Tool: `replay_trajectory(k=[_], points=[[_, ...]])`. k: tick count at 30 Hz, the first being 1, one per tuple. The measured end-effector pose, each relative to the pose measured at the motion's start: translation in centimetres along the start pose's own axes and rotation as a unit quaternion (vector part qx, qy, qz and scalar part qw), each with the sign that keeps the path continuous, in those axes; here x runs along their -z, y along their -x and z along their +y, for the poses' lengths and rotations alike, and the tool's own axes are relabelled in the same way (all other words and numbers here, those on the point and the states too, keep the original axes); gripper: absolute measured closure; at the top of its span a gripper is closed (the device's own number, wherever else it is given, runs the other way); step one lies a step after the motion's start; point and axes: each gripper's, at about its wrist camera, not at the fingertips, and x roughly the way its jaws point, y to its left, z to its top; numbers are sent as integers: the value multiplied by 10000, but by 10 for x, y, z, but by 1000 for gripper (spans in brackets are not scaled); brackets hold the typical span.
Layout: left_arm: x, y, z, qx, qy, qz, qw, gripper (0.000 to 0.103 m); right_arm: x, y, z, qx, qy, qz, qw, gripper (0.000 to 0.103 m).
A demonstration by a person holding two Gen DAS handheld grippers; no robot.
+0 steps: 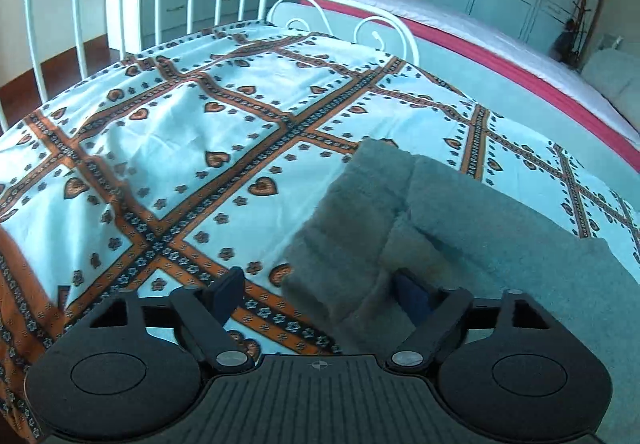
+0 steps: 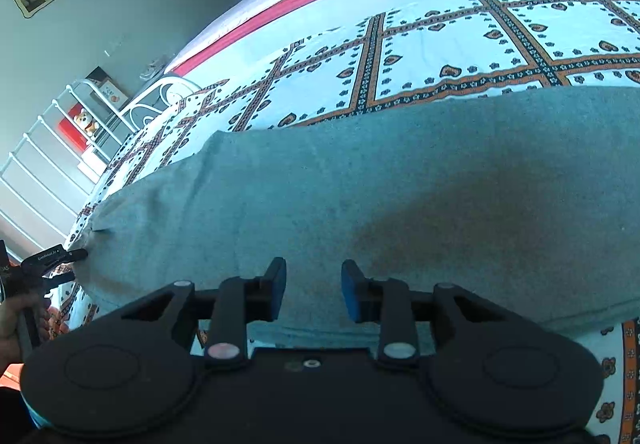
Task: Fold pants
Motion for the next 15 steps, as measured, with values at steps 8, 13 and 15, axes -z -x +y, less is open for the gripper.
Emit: replay_trajectory(k=[8, 13, 15], points=[[-3, 4, -7, 72, -169, -27, 9998, 47, -17, -7, -8, 1089, 112, -703, 9915, 76], [-12, 23, 2, 273, -29, -669, 9974, 67, -22, -9, -25, 1404, -29, -724, 9874, 76], [-9, 8, -4, 50, -328, -351, 9988, 67, -21, -8, -27, 1373, -44, -714, 9879, 75]])
